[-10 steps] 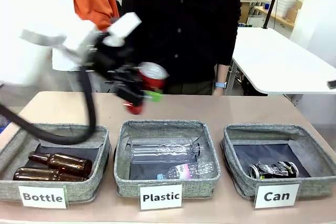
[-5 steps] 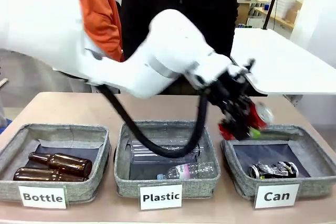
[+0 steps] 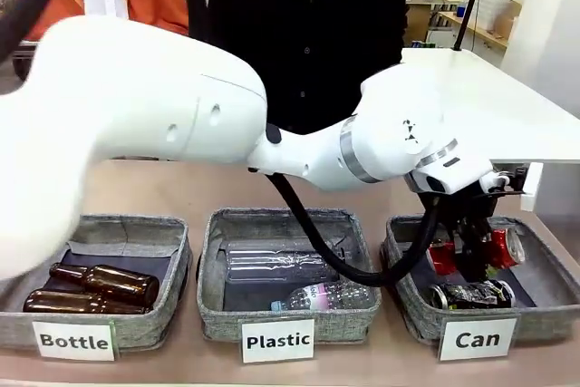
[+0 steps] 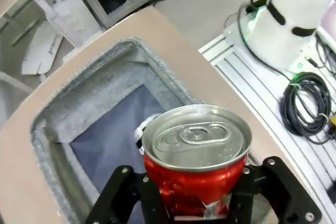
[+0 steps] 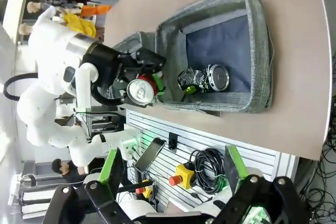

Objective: Sort the can waste into the basket.
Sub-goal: Pick up the can waste from the table and place it in the right Fabric basket.

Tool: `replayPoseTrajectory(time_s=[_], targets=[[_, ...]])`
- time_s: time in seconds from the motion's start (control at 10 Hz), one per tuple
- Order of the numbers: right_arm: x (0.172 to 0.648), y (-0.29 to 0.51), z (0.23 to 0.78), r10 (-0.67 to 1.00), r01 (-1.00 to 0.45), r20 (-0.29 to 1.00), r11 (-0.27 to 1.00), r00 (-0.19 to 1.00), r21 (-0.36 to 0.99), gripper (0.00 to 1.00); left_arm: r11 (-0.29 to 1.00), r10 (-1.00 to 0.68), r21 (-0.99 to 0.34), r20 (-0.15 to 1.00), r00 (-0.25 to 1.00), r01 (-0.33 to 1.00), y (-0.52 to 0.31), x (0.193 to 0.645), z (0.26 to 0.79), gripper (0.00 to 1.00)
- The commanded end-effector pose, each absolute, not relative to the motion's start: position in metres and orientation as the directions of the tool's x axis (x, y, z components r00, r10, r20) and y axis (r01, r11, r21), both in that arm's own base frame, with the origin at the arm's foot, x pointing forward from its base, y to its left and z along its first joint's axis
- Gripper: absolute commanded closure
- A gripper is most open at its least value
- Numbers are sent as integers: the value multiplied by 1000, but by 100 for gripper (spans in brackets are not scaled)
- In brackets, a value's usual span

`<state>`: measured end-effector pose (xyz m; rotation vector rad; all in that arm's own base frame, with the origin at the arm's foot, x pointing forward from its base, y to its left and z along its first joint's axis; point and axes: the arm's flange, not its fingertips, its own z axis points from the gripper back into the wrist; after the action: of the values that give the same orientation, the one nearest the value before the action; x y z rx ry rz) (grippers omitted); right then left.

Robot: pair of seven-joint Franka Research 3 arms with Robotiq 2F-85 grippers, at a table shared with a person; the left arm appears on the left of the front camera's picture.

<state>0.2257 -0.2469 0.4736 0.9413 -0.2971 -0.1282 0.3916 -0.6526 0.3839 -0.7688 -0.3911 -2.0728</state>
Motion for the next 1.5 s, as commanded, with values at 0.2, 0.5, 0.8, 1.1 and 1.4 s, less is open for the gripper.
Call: replayPoseTrajectory(time_s=[0.2,0.5,0.8,1.1,1.4], targets=[[230,-244,482,-218,-27,192,593,957,805,0,-588,-654,-43,613,-443,808,-681,400,385,85],[230,-244,482,-218,-27,192,593,957,805,0,-584,-666,-32,590,-457,811,-682,400,383,0],[230,-244,482,-218,-27,192,593,957,805,0,-580,-665,0,578,-474,814,-677,403,388,8],[230,-244,482,-218,-27,192,593,957,805,0,-552,-653,53,594,-470,832,-658,405,402,0],[247,-231,480,-187,-65,216,592,958,803,0,-392,-716,-81,652,-249,916,-578,405,456,0]])
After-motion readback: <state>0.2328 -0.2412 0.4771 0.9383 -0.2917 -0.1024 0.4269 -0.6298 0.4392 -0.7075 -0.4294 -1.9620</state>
